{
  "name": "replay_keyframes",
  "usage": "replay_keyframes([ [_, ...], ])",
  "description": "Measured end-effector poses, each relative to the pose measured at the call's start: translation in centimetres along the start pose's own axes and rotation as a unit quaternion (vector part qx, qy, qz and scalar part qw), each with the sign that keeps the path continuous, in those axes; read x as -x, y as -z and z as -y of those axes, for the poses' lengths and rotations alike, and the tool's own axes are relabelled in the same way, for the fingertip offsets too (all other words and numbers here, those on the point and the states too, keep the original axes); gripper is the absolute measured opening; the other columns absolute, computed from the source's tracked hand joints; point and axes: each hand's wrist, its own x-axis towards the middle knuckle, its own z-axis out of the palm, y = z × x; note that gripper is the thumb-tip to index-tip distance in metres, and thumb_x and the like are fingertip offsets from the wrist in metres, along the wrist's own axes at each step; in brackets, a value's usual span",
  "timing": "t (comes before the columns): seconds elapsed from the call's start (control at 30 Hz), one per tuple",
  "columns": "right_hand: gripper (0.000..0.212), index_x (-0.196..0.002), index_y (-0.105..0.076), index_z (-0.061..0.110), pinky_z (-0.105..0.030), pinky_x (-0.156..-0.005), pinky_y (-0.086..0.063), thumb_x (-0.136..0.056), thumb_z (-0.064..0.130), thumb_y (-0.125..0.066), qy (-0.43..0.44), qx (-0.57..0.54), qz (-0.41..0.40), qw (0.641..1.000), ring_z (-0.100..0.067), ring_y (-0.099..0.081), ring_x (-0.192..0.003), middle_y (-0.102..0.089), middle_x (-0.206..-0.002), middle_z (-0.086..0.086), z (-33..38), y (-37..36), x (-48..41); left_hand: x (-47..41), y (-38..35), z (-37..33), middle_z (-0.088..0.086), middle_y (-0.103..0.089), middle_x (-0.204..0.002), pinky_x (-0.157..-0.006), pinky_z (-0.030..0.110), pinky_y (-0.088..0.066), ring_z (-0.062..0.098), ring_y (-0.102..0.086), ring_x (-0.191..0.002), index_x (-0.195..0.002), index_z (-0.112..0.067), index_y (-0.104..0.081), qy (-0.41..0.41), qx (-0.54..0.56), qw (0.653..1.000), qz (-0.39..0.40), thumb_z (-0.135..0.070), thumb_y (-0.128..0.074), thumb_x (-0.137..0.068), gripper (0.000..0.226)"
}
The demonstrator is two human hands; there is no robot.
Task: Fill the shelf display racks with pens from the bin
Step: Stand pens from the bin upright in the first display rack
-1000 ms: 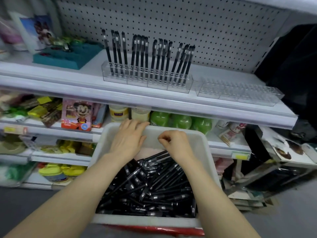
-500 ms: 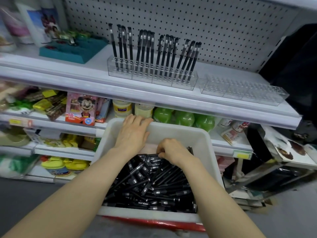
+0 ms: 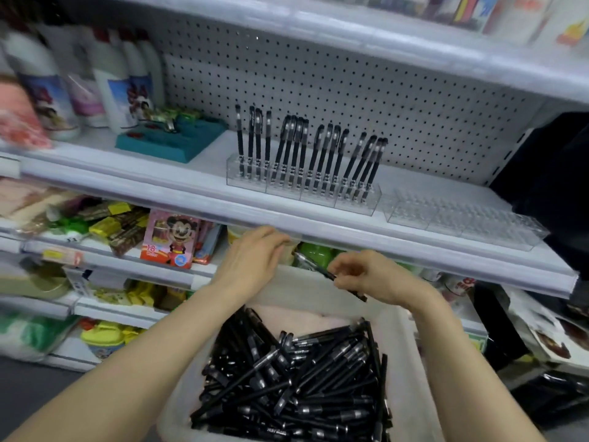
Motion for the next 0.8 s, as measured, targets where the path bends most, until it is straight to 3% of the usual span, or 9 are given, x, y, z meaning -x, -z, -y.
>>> replay_keyframes([
  [0.13,0.009,-0.099,-0.066,0.005,-0.023,-0.064,-0.051,-0.094,0.011,-0.061,0.044,-0.166,-0.073,0.982,-0.013,-0.057,-0.068,-0.064,-0.077,-0.004,3.1,3.2,-1.8,-2.9,4.1,1.0,0.001,-0.061,-0.117,-0.089,0.036,-0.045,0.021,-0.055,-0.107,-0.12,-0.017,-0.064,0.007,-0.027,0.998,-0.065,-0.014,-0.053,-0.096,0.027],
  [0.3,0.011,-0.09,-0.065,0.009,-0.035,-0.078,-0.059,-0.095,0.017,-0.062,0.083,-0.21,-0.207,0.952,-0.015,-0.069,-0.073,-0.068,-0.079,-0.004,7.3,4.8,-6.7,-5.8,7.0,4.7,0.006,-0.056,-0.123,-0.093,0.041,-0.043,0.028,-0.051,-0.112,-0.132,-0.013,-0.057,0.053,-0.076,0.993,-0.073,-0.012,-0.054,-0.095,0.037],
  [0.47,0.011,-0.087,-0.068,0.013,-0.023,-0.068,-0.057,-0.093,0.022,-0.065,0.105,-0.175,-0.319,0.926,-0.006,-0.07,-0.065,-0.072,-0.075,-0.001,12.1,4.9,-11.2,-7.0,7.6,7.9,0.009,-0.053,-0.128,-0.096,0.041,-0.042,0.03,-0.051,-0.115,-0.137,-0.011,-0.052,0.064,-0.096,0.991,-0.06,-0.01,-0.056,-0.093,0.044],
  [0.6,0.014,-0.096,-0.071,0.013,-0.031,-0.082,-0.059,-0.092,0.026,-0.066,0.101,-0.152,-0.359,0.915,-0.004,-0.07,-0.065,-0.073,-0.071,0.003,14.4,4.1,-15.0,-8.0,7.5,8.5,0.007,-0.052,-0.131,-0.096,0.04,-0.045,0.027,-0.05,-0.117,-0.136,-0.01,-0.053,0.05,-0.105,0.992,-0.049,-0.007,-0.057,-0.092,0.045],
  [0.8,0.021,-0.107,-0.069,0.009,-0.037,-0.081,-0.059,-0.093,0.023,-0.064,0.073,-0.169,-0.345,0.92,-0.01,-0.071,-0.072,-0.073,-0.085,-0.003,15.6,2.8,-19.1,-8.5,7.5,9.3,0.006,-0.057,-0.123,-0.089,0.044,-0.05,0.028,-0.054,-0.109,-0.128,-0.01,-0.06,0.027,-0.1,0.993,-0.059,0.0,-0.06,-0.087,0.043],
])
